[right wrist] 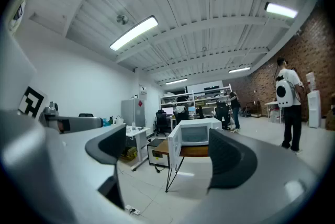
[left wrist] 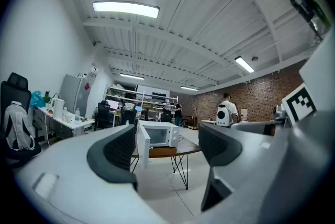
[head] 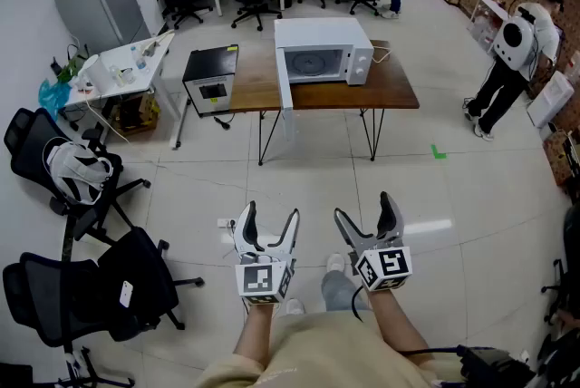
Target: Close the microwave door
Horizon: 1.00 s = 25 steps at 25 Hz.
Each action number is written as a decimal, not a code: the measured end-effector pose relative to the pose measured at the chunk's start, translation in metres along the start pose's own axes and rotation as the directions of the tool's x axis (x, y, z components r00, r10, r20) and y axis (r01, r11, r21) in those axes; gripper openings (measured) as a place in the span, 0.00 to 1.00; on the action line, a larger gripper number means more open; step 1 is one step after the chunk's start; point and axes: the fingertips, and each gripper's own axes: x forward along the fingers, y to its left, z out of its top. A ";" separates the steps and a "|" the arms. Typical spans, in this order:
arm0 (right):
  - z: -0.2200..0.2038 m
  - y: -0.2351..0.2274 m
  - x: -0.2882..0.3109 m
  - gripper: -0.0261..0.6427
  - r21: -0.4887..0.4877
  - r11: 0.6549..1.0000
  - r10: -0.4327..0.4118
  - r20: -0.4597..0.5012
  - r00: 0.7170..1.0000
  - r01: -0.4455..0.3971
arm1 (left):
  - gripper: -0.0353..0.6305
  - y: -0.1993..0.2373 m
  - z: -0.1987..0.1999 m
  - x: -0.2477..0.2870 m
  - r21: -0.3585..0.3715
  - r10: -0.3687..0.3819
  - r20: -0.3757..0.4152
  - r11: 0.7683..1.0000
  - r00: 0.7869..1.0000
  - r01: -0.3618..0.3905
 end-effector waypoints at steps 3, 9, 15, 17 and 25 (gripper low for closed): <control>-0.002 -0.032 0.030 0.76 0.004 1.000 0.026 -0.008 1.000 -0.026 | 0.59 -0.001 0.007 0.049 0.033 -0.003 0.151 0.999 0.988 -0.002; 0.012 -0.125 0.070 0.76 -0.009 0.999 0.051 0.023 0.998 -0.050 | 0.59 -0.044 0.011 0.139 0.065 -0.005 0.097 0.998 0.995 -0.001; 0.004 -0.199 0.114 0.75 0.005 0.996 0.084 0.028 0.996 -0.084 | 0.59 -0.070 -0.001 0.228 0.082 -0.011 0.104 0.997 0.994 0.003; 0.001 -0.221 0.125 0.75 -0.004 0.995 0.099 0.025 0.995 -0.099 | 0.59 -0.071 -0.009 0.252 0.070 0.008 0.119 0.997 0.993 -0.017; 0.003 -0.294 0.176 0.75 0.054 0.994 0.097 0.012 0.995 -0.097 | 0.59 -0.076 -0.008 0.337 0.080 0.011 0.095 0.997 0.995 -0.019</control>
